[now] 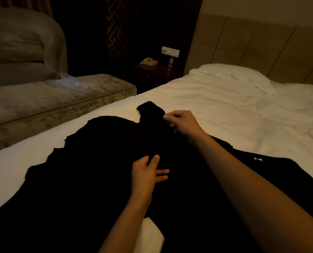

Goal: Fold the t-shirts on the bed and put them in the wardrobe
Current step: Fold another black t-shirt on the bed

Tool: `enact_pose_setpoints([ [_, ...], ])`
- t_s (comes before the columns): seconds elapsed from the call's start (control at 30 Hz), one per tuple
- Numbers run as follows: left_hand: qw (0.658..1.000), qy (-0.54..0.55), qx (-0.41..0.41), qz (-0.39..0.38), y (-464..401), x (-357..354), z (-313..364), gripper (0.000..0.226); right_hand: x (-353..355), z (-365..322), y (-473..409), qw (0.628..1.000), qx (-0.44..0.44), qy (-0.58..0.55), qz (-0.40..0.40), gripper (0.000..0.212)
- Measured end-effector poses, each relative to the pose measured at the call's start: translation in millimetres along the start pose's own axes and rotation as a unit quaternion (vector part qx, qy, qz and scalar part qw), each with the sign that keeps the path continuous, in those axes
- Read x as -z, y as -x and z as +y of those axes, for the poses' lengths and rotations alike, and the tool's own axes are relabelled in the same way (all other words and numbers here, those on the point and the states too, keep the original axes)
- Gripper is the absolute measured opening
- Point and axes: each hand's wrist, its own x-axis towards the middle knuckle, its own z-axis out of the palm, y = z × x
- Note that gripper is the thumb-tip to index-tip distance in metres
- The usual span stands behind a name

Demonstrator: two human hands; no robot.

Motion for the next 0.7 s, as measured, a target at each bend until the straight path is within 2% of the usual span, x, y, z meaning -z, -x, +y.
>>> enact_pose_setpoints([
  [0.07,0.999,0.009,-0.026,0.016,-1.9,3.6,3.3,0.013,-1.1,1.7,-11.8,1.0,-0.011,0.009,-0.027,0.005],
  [0.13,0.999,-0.01,-0.046,0.025,-2.9,5.1,3.4,0.013,-5.0,7.3,-23.0,0.997,-0.012,0.055,-0.049,0.015],
  [0.3,0.998,-0.03,-0.016,0.044,-10.9,9.1,-4.2,0.019,-27.3,27.8,-40.4,0.951,0.028,0.279,-0.128,0.039],
  [0.4,0.999,-0.02,0.001,0.037,-11.6,11.9,-5.9,0.022,-32.2,37.8,-41.6,0.955,0.036,0.261,-0.14,0.038],
  [0.47,0.999,-0.024,0.004,0.032,-11.9,12.9,-5.6,0.023,-31.1,40.8,-42.9,0.958,0.037,0.242,-0.152,0.027],
  [0.53,0.999,-0.025,0.005,0.024,-11.9,14.6,-5.1,0.025,-30.0,39.3,-45.0,0.956,0.043,0.237,-0.166,0.008],
  [0.57,1.0,-0.025,0.006,0.018,-11.8,15.5,-5.1,0.025,-29.3,36.7,-45.5,0.957,0.052,0.231,-0.166,0.006],
  [0.63,1.0,-0.022,0.003,0.01,-9.9,16.8,-3.7,0.024,-28.3,30.8,-46.4,0.965,0.073,0.205,-0.143,0.016],
  [0.7,1.0,-0.013,-0.002,0.014,-9.4,17.1,-2.5,0.024,-28.8,27.7,-46.8,0.979,0.091,0.164,-0.086,0.02],
])
